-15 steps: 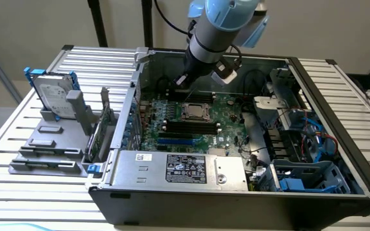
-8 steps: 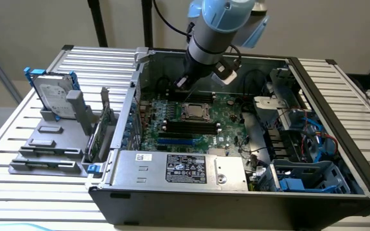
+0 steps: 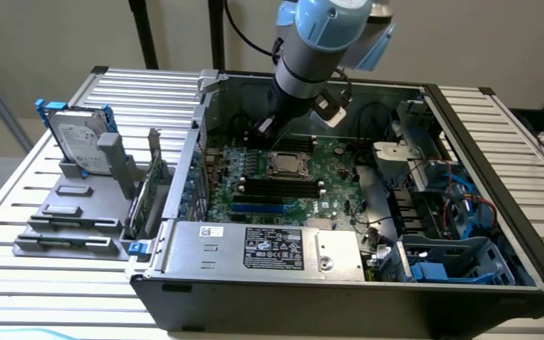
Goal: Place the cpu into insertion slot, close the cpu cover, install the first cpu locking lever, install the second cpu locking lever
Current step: 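Install the first cpu locking lever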
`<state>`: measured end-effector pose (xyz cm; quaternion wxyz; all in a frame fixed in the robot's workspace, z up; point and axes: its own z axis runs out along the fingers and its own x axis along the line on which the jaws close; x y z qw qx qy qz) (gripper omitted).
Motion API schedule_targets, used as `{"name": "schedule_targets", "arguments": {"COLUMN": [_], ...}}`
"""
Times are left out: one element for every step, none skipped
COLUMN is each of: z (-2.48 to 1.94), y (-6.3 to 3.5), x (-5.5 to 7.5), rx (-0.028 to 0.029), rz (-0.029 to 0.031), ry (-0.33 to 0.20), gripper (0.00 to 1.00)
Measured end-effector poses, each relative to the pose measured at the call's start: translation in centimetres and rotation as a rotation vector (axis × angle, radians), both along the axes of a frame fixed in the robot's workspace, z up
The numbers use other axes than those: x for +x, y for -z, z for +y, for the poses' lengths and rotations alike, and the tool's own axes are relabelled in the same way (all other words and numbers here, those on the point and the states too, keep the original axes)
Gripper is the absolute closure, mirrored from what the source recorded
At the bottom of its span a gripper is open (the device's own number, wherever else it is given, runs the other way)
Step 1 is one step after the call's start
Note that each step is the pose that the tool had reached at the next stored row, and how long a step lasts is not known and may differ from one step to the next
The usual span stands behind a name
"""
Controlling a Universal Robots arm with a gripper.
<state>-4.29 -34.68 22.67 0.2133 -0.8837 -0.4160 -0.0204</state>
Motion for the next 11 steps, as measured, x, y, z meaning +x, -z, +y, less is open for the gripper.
{"name": "schedule_targets", "arguments": {"z": [0.0, 0.0, 0.0, 0.0, 0.0, 0.0, 0.0, 0.0, 0.0, 0.0, 0.0], "y": [0.15, 0.3, 0.42, 0.55, 0.66, 0.76, 0.87, 0.95, 1.02, 1.06, 1.09], "x": [-0.08, -0.17, -0.23, -0.27, -0.28, -0.29, -0.3, -0.31, -0.33, -0.35, -0.35], "rx": [0.0001, 0.0001, 0.0, 0.0, -0.0001, -0.0001, 0.0, -0.0001, -0.0001, -0.0004, -0.001], "rz": [-0.0007, -0.0028, -0.0067, -0.0121, -0.0171, -0.0217, -0.0255, -0.0277, -0.0286, -0.0288, -0.0288], "ry": [-0.002, -0.004, -0.004, -0.005, -0.005, -0.005, -0.005, -0.005, -0.005, -0.006, -0.006], "gripper": [0.89, 0.89, 0.89, 0.89, 0.89, 0.89, 0.89, 0.89, 0.89, 0.89, 0.89]}}
